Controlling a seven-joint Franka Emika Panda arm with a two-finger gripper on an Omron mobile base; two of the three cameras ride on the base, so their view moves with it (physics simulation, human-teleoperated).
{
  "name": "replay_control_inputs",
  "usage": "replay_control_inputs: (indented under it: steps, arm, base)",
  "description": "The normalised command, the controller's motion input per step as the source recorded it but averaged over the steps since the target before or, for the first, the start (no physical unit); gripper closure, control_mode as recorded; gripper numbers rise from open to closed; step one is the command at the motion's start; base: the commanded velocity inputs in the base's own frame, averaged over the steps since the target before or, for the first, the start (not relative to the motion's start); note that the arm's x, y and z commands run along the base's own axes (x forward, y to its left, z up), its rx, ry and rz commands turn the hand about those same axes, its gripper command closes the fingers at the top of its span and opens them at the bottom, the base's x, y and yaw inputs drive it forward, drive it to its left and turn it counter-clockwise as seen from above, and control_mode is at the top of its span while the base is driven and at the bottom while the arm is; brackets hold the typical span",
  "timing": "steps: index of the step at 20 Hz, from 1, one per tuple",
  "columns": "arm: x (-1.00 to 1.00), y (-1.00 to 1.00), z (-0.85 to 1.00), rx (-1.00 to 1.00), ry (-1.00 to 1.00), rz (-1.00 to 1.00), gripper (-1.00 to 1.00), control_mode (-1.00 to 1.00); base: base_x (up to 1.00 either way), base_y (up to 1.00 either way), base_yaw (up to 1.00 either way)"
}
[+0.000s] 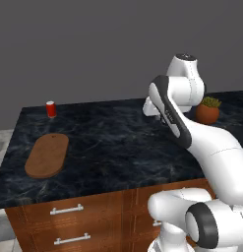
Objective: Open the drawer on the left and place the cutting tools on the cutting board.
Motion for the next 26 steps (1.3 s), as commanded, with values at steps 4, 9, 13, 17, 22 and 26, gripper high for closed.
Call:
replay_control_inputs:
  steps: [4, 9, 13, 17, 22, 26]
  arm:
    - [-0.10, 0.33, -0.03, -0.10, 0.00, 0.06, -1.00, -1.00]
    - [-0.43, 0.99, -0.35, -0.31, -0.07, 0.20, -1.00, -1.00]
    - [-0.63, 1.00, -0.57, -0.37, -0.10, 0.30, -1.00, -1.00]
    - [-0.71, 1.00, -0.65, -0.37, -0.12, 0.33, -1.00, -1.00]
    - [-0.53, 1.00, -0.62, -0.38, -0.07, 0.32, -1.00, -1.00]
    - [-0.37, 1.00, -0.59, -0.37, -0.03, 0.32, -1.00, -1.00]
  base:
    - [0.00, 0.00, 0.00]
    - [0.00, 0.00, 0.00]
    - [0.00, 0.00, 0.00]
    - [0.00, 0.00, 0.00]
    - [0.00, 0.00, 0.00]
    - [0.00, 0.00, 0.00]
